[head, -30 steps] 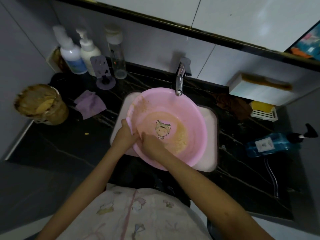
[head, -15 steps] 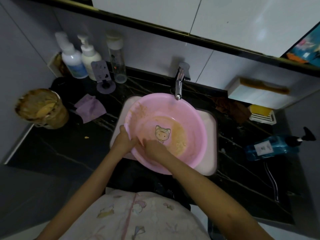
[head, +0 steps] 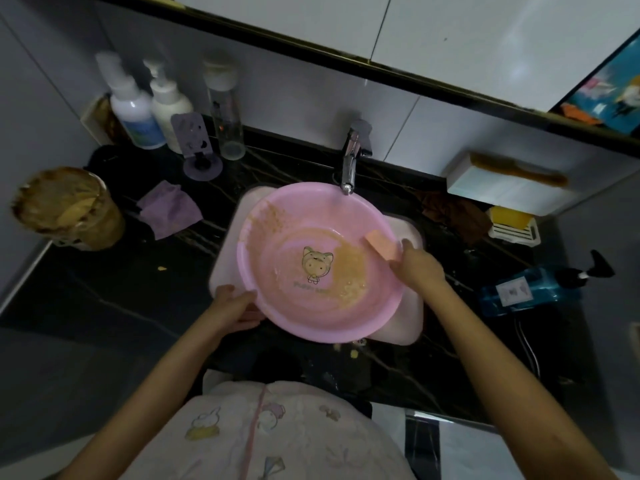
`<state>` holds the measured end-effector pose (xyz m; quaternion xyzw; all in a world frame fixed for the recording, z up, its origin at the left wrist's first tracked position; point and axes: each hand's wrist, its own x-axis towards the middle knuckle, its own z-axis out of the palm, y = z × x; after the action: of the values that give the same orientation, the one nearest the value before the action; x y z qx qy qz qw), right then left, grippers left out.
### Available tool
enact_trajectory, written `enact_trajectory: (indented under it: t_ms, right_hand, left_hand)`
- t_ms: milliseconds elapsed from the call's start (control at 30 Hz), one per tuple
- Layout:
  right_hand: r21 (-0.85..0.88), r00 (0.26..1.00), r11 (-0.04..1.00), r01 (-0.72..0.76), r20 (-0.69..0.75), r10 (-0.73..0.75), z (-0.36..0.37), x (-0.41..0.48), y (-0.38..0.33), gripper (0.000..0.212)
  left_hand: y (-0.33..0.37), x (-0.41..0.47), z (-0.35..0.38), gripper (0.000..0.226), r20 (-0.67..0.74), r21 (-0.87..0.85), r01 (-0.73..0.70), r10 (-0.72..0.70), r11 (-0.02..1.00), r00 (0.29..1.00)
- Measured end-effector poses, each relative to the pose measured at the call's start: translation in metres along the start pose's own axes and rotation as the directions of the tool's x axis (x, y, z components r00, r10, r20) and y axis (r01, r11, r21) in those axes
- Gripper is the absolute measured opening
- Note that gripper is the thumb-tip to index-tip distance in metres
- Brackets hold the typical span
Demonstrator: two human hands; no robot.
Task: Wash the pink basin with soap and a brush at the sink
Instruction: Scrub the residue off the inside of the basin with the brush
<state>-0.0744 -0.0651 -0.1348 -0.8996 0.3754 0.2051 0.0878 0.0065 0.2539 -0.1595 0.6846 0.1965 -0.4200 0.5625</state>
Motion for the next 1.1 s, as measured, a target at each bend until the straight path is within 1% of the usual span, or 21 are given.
enact_trajectory:
  t_ms: [67, 100, 167, 233, 300, 367, 433, 533, 600, 667, 700, 733, 767, 800, 833, 867, 933, 967, 1033, 1067, 1100]
  right_hand:
    - [-0.02, 1.0, 1.0, -0.019, 0.018, 0.02, -0.004, 0.0, 0.002, 0.057]
    - [-0.003, 0.999, 1.0, -0.016, 0.035, 0.016, -0.003, 0.001, 0.0, 0.06]
    - [0.063, 0.996, 0.998, 0.003, 0.093, -0.009, -0.002, 0.003, -0.001, 0.063]
    - [0.129, 0.988, 0.992, 0.011, 0.154, -0.03, -0.002, 0.0, 0.0, 0.059]
    - [0.271, 0.976, 0.962, -0.011, 0.21, -0.048, -0.001, -0.006, 0.004, 0.056]
    - [0.423, 0.966, 0.905, -0.049, 0.252, -0.065, 0.002, -0.014, 0.007, 0.058]
    - [0.459, 0.966, 0.887, -0.056, 0.251, -0.069, 0.006, -0.017, 0.007, 0.062]
    - [0.491, 0.98, 0.87, -0.036, 0.189, -0.066, 0.008, -0.017, 0.0, 0.066]
    - [0.532, 0.988, 0.847, 0.0, 0.13, -0.082, 0.003, -0.019, -0.008, 0.067]
    - [0.577, 0.984, 0.815, 0.045, 0.114, -0.135, -0.002, -0.021, -0.012, 0.068]
    - [0.585, 0.978, 0.809, 0.064, 0.125, -0.168, -0.005, -0.022, -0.01, 0.075]
    - [0.574, 0.972, 0.816, 0.067, 0.147, -0.183, -0.007, -0.021, -0.006, 0.084]
    - [0.534, 0.972, 0.844, 0.05, 0.168, -0.164, -0.009, -0.021, -0.002, 0.086]
    - [0.471, 0.974, 0.882, 0.034, 0.181, -0.135, -0.011, -0.021, 0.001, 0.082]
    - [0.396, 0.977, 0.918, 0.011, 0.192, -0.094, -0.012, -0.023, 0.005, 0.076]
    - [0.32, 0.978, 0.947, -0.029, 0.206, -0.04, -0.013, -0.026, 0.008, 0.072]
    - [0.234, 0.971, 0.965, -0.118, 0.233, 0.062, -0.012, -0.035, 0.015, 0.067]
    - [0.219, 0.965, 0.966, -0.14, 0.251, 0.083, -0.01, -0.039, 0.018, 0.063]
    - [0.242, 0.95, 0.956, -0.164, 0.3, 0.087, -0.009, -0.05, 0.022, 0.043]
    - [0.264, 0.943, 0.95, -0.167, 0.324, 0.076, -0.01, -0.055, 0.023, 0.035]
    - [0.29, 0.937, 0.942, -0.168, 0.344, 0.061, -0.01, -0.06, 0.023, 0.031]
  left_hand:
    - [-0.007, -0.009, 0.005, 0.053, 0.065, -0.019, 0.018, -0.017, 1.0, 0.998]
    - [-0.007, -0.012, 0.008, 0.05, 0.067, -0.019, 0.002, -0.001, 1.0, 0.998]
    - [-0.001, -0.02, 0.017, 0.043, 0.068, -0.036, -0.065, 0.068, 0.997, 0.995]
    - [0.007, -0.026, 0.017, 0.033, 0.043, -0.035, -0.146, 0.148, 0.989, 0.988]
    - [0.018, -0.029, 0.012, 0.037, -0.016, -0.044, -0.218, 0.217, 0.975, 0.976]
    - [0.026, -0.022, 0.005, 0.051, -0.087, 0.009, -0.239, 0.239, 0.971, 0.967]
    - [0.036, -0.016, 0.001, 0.057, -0.131, 0.062, -0.25, 0.256, 0.966, 0.958]
    - [0.043, -0.007, -0.004, 0.064, -0.133, 0.044, -0.23, 0.233, 0.972, 0.963]
    - [0.044, -0.005, -0.008, 0.062, -0.125, 0.027, -0.214, 0.216, 0.976, 0.968]
    - [0.044, -0.002, -0.013, 0.058, -0.15, 0.04, -0.218, 0.221, 0.975, 0.964]
    - [0.046, -0.001, -0.015, 0.055, -0.171, 0.031, -0.237, 0.239, 0.971, 0.956]
    - [0.049, -0.004, -0.017, 0.048, -0.186, 0.011, -0.267, 0.264, 0.964, 0.946]
    - [0.053, -0.008, -0.019, 0.034, -0.18, -0.041, -0.309, 0.297, 0.95, 0.938]
    - [0.056, -0.015, -0.02, 0.021, -0.164, -0.117, -0.336, 0.316, 0.934, 0.935]
    - [0.057, -0.021, -0.019, 0.018, -0.147, -0.192, -0.354, 0.33, 0.915, 0.933]
    - [0.057, -0.029, -0.017, 0.02, -0.122, -0.228, -0.356, 0.336, 0.906, 0.934]
    - [0.052, -0.043, -0.008, 0.024, -0.021, -0.154, -0.337, 0.338, 0.929, 0.941]
    - [0.046, -0.049, -0.001, 0.031, 0.044, -0.114, -0.325, 0.331, 0.939, 0.943]
    - [0.033, -0.062, 0.02, 0.047, 0.139, -0.088, -0.243, 0.254, 0.966, 0.957]
    - [0.028, -0.065, 0.031, 0.051, 0.153, -0.067, -0.224, 0.232, 0.972, 0.961]
    - [0.026, -0.067, 0.044, 0.053, 0.153, -0.042, -0.234, 0.238, 0.971, 0.959]
